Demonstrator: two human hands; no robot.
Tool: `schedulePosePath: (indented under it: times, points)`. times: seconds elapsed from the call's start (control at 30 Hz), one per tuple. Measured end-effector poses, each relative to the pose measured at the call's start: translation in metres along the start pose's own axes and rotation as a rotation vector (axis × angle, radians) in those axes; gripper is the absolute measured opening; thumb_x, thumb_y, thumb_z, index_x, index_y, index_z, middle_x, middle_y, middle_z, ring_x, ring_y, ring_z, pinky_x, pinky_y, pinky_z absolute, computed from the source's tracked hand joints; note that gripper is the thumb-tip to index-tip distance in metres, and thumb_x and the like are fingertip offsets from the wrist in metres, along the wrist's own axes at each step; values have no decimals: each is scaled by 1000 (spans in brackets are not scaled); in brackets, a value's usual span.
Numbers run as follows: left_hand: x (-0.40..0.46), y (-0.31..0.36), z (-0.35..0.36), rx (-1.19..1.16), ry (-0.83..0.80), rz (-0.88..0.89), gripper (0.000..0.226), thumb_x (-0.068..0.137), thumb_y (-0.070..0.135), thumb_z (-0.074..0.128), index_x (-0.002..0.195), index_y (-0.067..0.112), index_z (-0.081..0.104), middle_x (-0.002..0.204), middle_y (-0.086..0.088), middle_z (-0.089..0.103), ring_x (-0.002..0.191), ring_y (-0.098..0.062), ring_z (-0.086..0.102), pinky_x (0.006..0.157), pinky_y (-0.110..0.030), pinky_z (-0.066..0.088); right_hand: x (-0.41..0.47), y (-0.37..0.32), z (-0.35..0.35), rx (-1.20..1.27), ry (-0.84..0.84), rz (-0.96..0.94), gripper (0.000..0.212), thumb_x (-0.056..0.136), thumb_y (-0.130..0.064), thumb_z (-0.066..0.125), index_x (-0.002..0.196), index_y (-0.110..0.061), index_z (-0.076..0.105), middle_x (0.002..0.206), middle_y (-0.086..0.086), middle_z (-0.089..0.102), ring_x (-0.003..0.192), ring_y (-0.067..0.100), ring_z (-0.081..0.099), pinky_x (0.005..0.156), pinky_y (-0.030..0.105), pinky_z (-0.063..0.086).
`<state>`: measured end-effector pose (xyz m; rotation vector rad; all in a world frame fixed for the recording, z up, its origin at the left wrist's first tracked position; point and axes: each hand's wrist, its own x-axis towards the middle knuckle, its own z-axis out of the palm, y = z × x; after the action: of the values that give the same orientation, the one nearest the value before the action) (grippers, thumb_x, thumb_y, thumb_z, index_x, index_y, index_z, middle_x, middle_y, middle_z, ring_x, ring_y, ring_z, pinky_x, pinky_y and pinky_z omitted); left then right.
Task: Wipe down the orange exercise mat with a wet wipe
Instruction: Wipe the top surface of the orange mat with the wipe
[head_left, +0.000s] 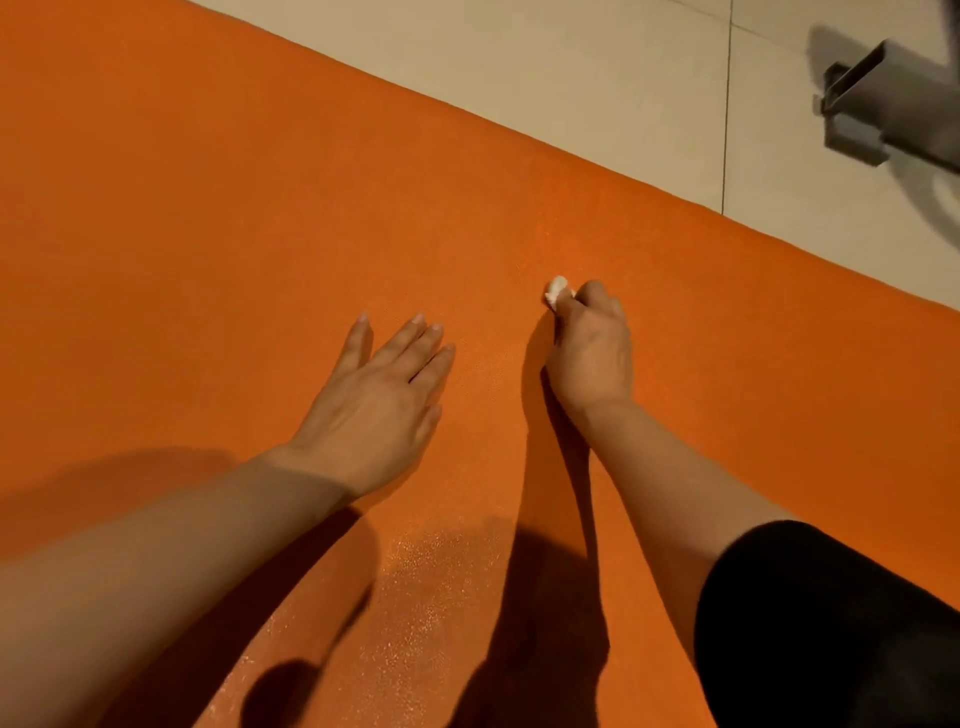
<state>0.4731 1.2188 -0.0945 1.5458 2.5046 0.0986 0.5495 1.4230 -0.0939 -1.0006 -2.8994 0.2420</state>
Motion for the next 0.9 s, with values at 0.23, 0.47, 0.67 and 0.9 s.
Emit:
schedulePosePath:
  times: [0.23,0.47,0.67,0.9]
  points:
    - [-30,19,1,12,-31,-17,57,95,34,46,146,12,38,156,-8,28,147,-22,16,117,-58,8,-38,-54,2,40,-122,-206,32,94,2,40,120,-1,58,119,11,50,106,28,43,81,30,35]
    - [-61,23,-11,-1,-107,-29,63,97,42,42,151,15,26,161,-6,13,149,-21,0,117,-56,-1,-65,-37,-10,-44,-106,68,32,92,8,35,111,-2,59,121,12,46,108,30,42,85,29,33]
    - [-80,33,-15,-17,-216,-50,64,100,45,31,154,18,11,162,-1,1,148,-17,-11,118,-53,-6,-101,-46,-6,-21,-180,-241,37,90,9,40,122,-2,57,115,11,49,101,28,42,73,25,26]
    - [-98,31,-20,-2,-255,-11,63,100,44,31,154,17,14,162,-2,2,148,-19,-10,118,-55,-6,-133,-47,-2,35,-95,42,37,86,13,42,115,2,62,112,13,50,101,29,43,75,28,30]
